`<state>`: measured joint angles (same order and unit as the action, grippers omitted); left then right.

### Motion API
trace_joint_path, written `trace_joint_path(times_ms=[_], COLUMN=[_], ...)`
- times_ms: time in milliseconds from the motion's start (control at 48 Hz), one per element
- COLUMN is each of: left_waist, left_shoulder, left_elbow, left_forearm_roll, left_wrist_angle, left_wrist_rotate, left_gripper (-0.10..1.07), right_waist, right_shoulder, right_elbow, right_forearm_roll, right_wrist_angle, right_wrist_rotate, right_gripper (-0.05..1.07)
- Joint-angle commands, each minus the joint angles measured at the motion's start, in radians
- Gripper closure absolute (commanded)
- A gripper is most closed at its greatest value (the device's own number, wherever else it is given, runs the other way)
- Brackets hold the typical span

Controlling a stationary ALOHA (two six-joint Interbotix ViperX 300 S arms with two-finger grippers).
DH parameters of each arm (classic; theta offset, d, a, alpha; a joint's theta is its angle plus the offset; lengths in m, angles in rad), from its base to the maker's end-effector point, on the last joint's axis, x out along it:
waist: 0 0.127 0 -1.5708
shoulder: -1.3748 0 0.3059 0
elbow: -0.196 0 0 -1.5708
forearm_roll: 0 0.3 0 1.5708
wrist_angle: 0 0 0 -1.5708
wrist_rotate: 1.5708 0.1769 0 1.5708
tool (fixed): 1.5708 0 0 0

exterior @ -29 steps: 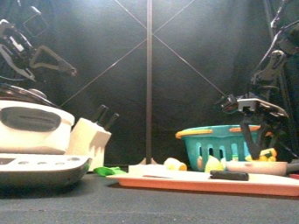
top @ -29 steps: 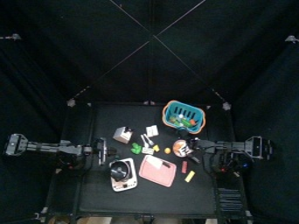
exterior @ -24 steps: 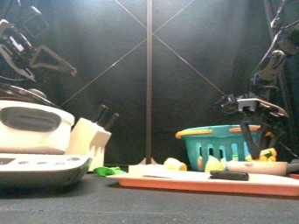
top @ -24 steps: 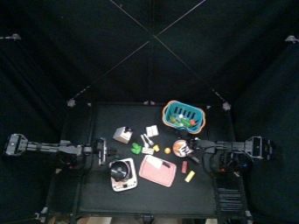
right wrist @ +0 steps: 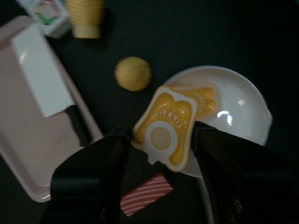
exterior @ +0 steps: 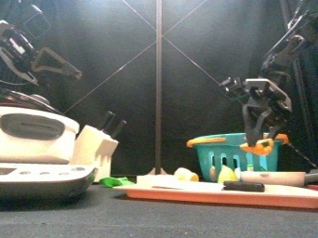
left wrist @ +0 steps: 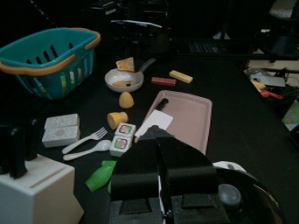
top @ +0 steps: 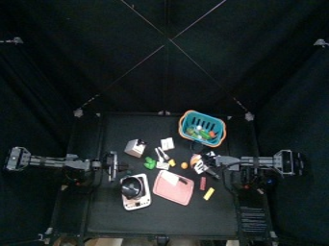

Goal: Place squash half on plate

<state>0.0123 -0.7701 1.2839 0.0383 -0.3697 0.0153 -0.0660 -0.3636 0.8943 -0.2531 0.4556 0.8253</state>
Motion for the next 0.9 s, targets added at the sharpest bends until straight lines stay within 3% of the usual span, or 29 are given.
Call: trace_joint_path(times_ms=[0,167,417,667,875], left_waist=[-0.015,-0.018,-0.017,-0.018,-0.017], left_shoulder=[0.026,0.084,0.153,0.155,0.155], left_elbow=[-0.026,-0.046,-0.094,-0.086,-0.084], left_forearm_roll=[0.035,0.089,0.098,0.097,0.097], left_wrist_angle=[-0.043,-0.089,-0.098,-0.098,-0.098], left_wrist_rotate=[0.002,0.002,0.002,0.000,0.000], left_gripper=[0.96,0.96,0.95,0.84,0.75], right_waist=[0.083,0.176,0.239,0.293,0.304], right_shoulder=[0.023,0.114,0.267,0.360,0.373], right_elbow=[-0.032,-0.060,-0.138,-0.196,-0.209], right_forearm_roll=[-0.028,-0.071,-0.084,-0.057,0.006], right_wrist_angle=[-0.095,-0.190,-0.193,-0.140,-0.067], right_wrist_rotate=[0.000,0.002,0.006,0.005,0.008], right_gripper=[0.34,0.34,0.34,0.33,0.29])
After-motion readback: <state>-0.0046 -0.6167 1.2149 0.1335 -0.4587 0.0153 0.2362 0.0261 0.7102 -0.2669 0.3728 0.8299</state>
